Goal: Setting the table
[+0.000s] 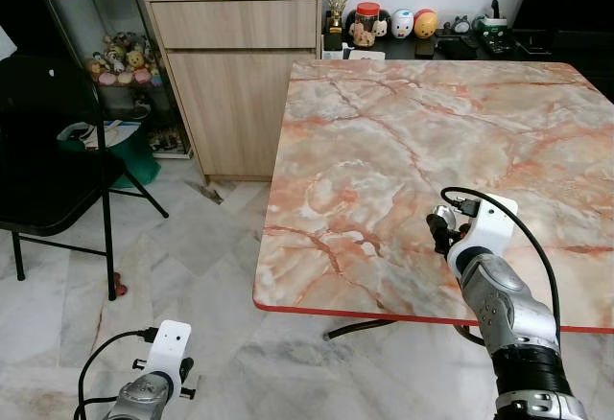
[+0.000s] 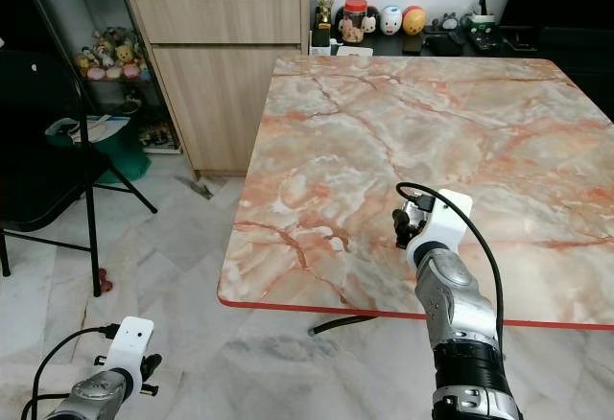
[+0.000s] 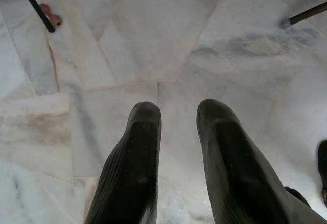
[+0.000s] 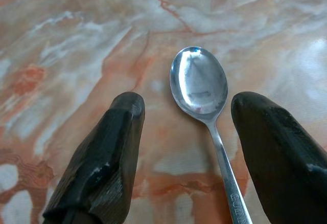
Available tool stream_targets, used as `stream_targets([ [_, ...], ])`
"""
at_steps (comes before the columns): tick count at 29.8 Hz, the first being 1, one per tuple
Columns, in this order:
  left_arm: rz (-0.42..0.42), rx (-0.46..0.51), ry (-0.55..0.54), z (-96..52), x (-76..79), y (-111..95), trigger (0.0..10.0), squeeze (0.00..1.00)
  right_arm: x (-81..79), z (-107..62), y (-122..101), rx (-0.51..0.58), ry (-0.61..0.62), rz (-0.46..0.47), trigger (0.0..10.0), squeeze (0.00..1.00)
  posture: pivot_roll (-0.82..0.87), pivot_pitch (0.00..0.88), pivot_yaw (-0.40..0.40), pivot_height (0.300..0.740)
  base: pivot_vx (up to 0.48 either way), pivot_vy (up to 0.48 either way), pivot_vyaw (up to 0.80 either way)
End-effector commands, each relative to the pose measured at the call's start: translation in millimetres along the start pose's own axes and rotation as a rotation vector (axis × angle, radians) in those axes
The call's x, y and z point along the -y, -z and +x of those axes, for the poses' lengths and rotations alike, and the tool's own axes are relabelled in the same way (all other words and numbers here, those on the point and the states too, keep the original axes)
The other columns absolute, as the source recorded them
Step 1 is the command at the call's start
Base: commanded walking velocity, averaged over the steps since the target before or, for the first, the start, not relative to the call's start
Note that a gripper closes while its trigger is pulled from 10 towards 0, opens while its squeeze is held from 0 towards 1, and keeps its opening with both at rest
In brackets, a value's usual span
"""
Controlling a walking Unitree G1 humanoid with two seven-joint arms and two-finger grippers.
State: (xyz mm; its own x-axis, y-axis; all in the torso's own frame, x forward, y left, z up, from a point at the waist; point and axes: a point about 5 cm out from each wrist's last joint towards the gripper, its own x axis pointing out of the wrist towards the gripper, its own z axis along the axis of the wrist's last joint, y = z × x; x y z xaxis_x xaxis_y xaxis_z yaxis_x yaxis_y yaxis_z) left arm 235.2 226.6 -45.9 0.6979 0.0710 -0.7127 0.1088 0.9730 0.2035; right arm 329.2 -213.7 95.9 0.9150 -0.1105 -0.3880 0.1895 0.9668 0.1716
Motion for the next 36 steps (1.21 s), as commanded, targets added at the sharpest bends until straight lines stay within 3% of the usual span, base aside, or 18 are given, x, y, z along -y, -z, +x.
stream_targets([
  [1, 0.007, -0.020, -0.002, -0.5, -0.9, 3.6, 10.0, 0.00, -1.8, 2.2, -2.5, -0.002, 0.000, -0.029, 10.0, 0.00, 0.00, 0.000, 0.009, 0.740, 0.000, 0.000, 0.00],
  [36, 0.005, -0.021, -0.004, -0.7, -0.6, 4.3, 10.0, 0.00, 0.9, 9.7, 17.4, -0.080, 0.021, -0.015, 10.0, 0.00, 0.01, 0.000, 0.006, 0.740, 0.000, 0.000, 0.00],
])
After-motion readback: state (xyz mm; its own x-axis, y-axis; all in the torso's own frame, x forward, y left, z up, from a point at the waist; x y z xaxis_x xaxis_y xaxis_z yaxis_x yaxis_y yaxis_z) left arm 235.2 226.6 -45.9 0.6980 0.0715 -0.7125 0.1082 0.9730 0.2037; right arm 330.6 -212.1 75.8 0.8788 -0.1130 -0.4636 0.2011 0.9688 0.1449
